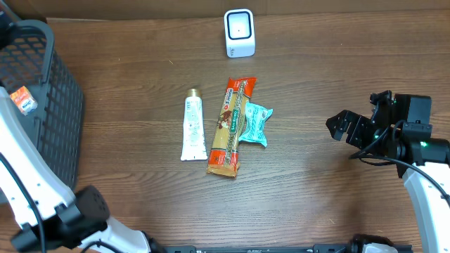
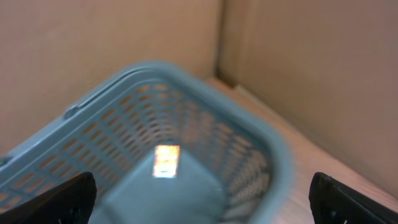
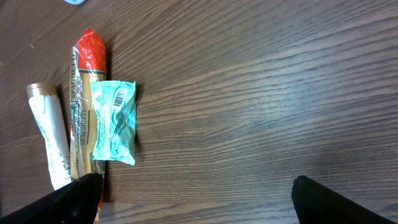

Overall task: Scan the item barcode
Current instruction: 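Reach the left gripper into the basket and grasp the orange snack packet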

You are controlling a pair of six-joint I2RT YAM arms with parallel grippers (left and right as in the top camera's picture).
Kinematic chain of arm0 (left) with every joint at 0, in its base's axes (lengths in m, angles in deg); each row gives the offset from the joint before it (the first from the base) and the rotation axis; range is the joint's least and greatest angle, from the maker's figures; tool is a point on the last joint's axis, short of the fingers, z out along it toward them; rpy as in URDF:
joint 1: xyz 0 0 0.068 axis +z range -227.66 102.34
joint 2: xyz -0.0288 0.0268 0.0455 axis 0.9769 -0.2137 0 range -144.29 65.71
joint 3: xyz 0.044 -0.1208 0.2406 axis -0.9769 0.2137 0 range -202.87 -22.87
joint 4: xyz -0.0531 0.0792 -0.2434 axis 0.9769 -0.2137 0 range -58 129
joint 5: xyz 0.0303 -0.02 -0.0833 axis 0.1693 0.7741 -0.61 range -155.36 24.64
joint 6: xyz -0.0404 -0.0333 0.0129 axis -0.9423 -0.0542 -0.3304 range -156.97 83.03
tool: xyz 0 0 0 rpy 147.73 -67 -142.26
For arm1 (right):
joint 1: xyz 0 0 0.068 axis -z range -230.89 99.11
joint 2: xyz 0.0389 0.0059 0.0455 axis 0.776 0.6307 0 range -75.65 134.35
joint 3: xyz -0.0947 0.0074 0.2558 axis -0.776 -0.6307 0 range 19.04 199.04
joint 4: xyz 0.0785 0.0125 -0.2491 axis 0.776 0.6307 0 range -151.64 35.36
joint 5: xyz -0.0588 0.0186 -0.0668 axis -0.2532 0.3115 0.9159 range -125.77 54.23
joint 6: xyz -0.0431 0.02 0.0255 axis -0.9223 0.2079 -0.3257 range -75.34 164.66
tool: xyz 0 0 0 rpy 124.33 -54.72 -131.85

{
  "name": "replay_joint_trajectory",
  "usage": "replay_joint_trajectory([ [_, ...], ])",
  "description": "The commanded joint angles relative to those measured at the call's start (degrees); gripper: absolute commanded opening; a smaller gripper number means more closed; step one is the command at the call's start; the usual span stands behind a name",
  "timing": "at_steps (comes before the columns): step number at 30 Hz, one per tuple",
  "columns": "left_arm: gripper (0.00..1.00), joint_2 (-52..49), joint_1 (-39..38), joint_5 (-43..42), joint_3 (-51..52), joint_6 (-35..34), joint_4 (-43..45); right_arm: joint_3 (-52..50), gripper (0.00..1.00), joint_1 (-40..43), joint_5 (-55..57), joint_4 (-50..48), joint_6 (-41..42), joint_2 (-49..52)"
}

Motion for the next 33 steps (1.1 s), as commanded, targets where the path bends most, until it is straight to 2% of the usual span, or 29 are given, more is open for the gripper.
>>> replay_joint_trajectory([
  [1, 1.00, -5.7, 3.5, 0.3, 2.4, 0.3, 1.6, 1.6, 1.00, -0.1, 0.5, 0.2, 0.0, 0.0],
  [6, 1.00, -15.3, 6.8, -3.7, 2.4, 5.9, 3.5, 1.6, 1.00, -0.1, 0.5, 0.9, 0.0, 0.0],
  [12, 0.94, -26.5, 9.2, -6.6, 2.4, 5.7, 2.9, 1.6, 1.00, -0.1, 0.5, 2.1, 0.0, 0.0],
  [16, 0.94, -31.6, 9.8, -6.6, 2.5, 5.7, 4.3, 1.6, 1.00, -0.1, 0.5, 2.6, 0.0, 0.0],
  [33, 0.88, -42.7, 10.2, -3.7, 2.6, 5.6, 11.4, 1.6, 1.00, -0.1, 0.5, 5.3, 0.0, 0.0],
])
